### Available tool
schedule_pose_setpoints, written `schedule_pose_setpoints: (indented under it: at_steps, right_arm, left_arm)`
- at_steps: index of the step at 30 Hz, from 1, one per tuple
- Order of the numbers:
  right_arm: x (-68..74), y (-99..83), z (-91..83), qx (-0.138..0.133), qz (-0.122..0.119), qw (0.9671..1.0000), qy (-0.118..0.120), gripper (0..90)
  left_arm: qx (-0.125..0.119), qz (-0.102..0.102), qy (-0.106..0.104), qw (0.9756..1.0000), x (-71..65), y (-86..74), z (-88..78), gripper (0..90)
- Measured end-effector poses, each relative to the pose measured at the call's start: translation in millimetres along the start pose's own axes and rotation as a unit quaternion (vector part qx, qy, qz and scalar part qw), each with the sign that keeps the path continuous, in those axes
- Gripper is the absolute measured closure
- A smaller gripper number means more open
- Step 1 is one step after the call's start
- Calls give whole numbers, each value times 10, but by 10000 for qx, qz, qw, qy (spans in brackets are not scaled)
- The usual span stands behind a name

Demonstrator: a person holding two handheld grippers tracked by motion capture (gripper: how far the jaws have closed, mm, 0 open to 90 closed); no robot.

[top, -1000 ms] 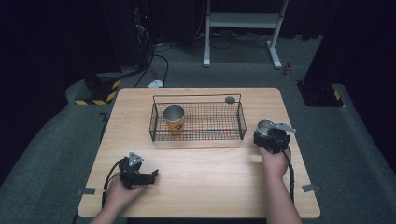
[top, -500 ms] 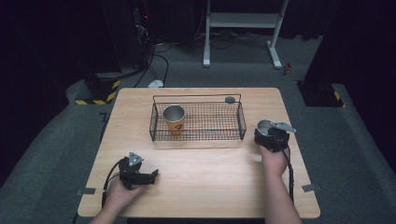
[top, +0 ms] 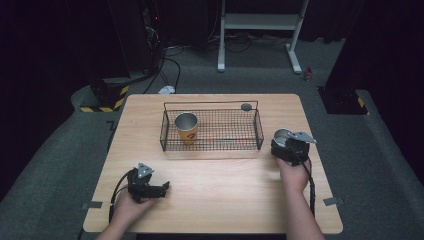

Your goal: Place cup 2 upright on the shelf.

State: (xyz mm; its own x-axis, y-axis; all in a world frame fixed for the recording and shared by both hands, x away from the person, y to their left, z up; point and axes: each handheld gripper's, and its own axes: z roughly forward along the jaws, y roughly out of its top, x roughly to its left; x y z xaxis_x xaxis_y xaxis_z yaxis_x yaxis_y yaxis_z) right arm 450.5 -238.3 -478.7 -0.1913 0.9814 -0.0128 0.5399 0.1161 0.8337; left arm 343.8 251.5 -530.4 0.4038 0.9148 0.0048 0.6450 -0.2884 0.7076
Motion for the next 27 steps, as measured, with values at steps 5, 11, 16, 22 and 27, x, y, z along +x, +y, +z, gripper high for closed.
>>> schedule_pose_setpoints:
  at_steps: [5,11,16,22,27]
  right_arm:
    - [59,-4,-64,-48,-52,10000,62,183]
    - [99,-41,-157,-135,-59,9998,115,183]
    - [136,-59,-232,-186,-61,9997,161,183]
    - [226,-55,-351,-296,-151,9990,296,183]
    - [340,-16,-467,-435,-251,9978,438,183]
  left_arm:
    - [1,1,0,10000,0,0,0,2]
    - [0,1,1,10000,0,0,0,2]
    - [1,2,3,10000,0,0,0,2]
    - [-18,-16,13,10000,-2,0,3,2]
    - [-27,-10,10,10000,-2,2,7,2]
